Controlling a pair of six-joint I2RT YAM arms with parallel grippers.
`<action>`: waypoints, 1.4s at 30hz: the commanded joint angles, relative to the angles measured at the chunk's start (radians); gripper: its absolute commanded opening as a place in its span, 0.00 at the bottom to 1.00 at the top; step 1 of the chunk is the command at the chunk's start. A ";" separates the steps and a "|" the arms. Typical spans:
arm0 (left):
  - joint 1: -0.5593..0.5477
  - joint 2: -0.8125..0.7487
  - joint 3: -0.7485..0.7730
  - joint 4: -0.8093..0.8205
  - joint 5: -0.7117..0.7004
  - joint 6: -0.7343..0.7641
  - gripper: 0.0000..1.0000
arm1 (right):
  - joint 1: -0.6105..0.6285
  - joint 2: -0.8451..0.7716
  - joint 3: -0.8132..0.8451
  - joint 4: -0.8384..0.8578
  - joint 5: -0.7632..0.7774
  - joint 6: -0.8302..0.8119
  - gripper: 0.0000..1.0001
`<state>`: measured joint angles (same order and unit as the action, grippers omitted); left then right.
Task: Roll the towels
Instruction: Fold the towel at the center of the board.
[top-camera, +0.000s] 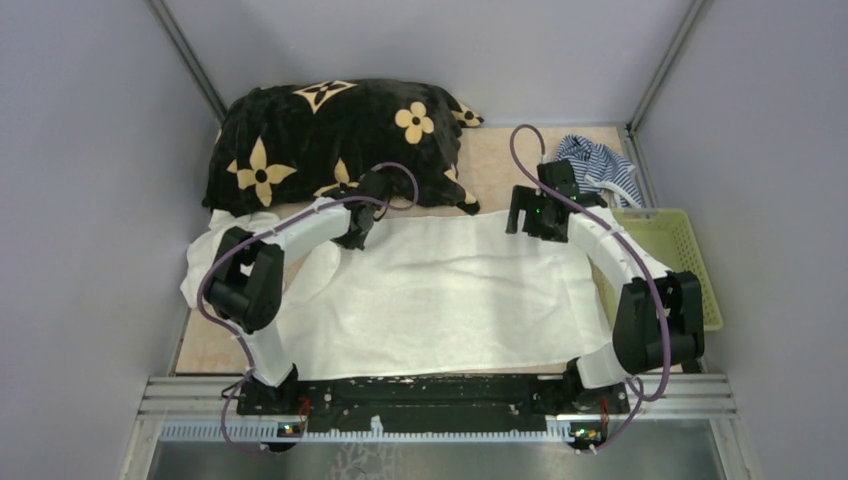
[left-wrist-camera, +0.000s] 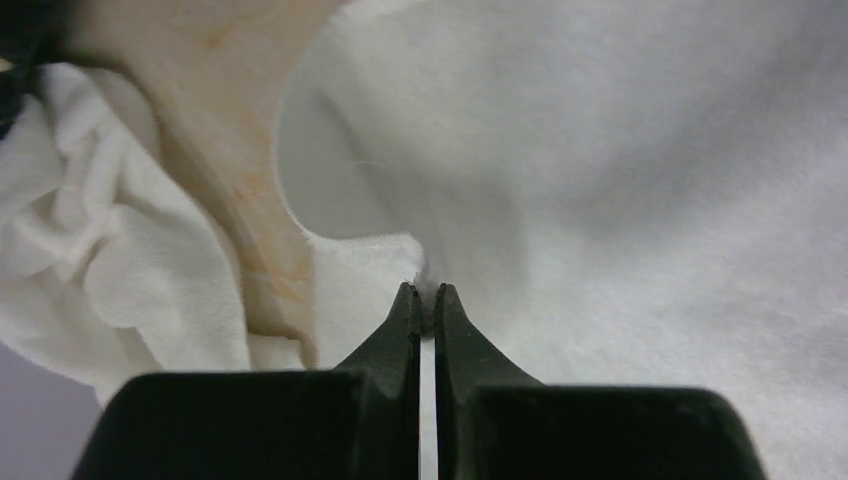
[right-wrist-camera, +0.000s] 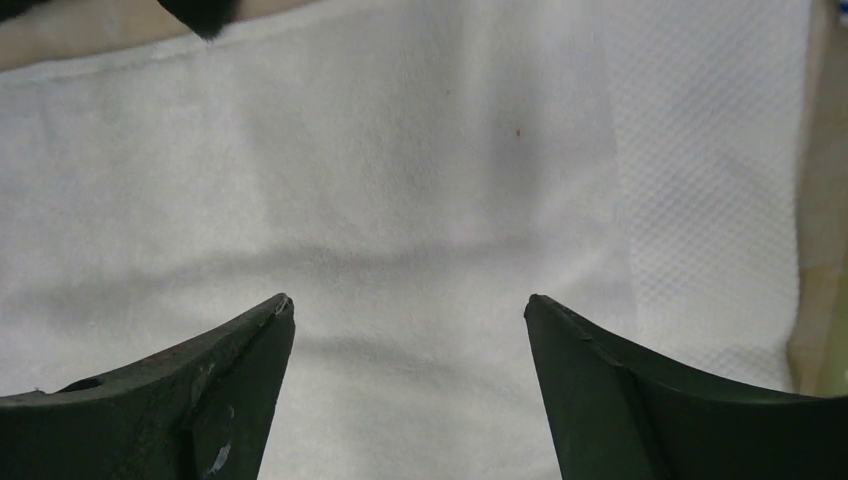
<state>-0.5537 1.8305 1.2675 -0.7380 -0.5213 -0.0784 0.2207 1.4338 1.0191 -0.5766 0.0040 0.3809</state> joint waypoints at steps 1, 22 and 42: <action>0.116 -0.101 0.031 0.063 -0.071 0.080 0.00 | 0.011 0.065 0.177 -0.011 0.040 -0.135 0.86; 0.409 -0.185 -0.025 0.301 -0.022 0.115 0.00 | -0.182 0.419 0.491 0.008 0.102 -0.667 0.71; 0.534 -0.285 -0.117 0.283 0.002 0.032 0.00 | -0.213 0.602 0.553 0.014 0.070 -0.674 0.49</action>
<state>-0.0219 1.5803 1.1557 -0.4717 -0.5385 -0.0315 0.0090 2.0251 1.5463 -0.5911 0.1009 -0.2867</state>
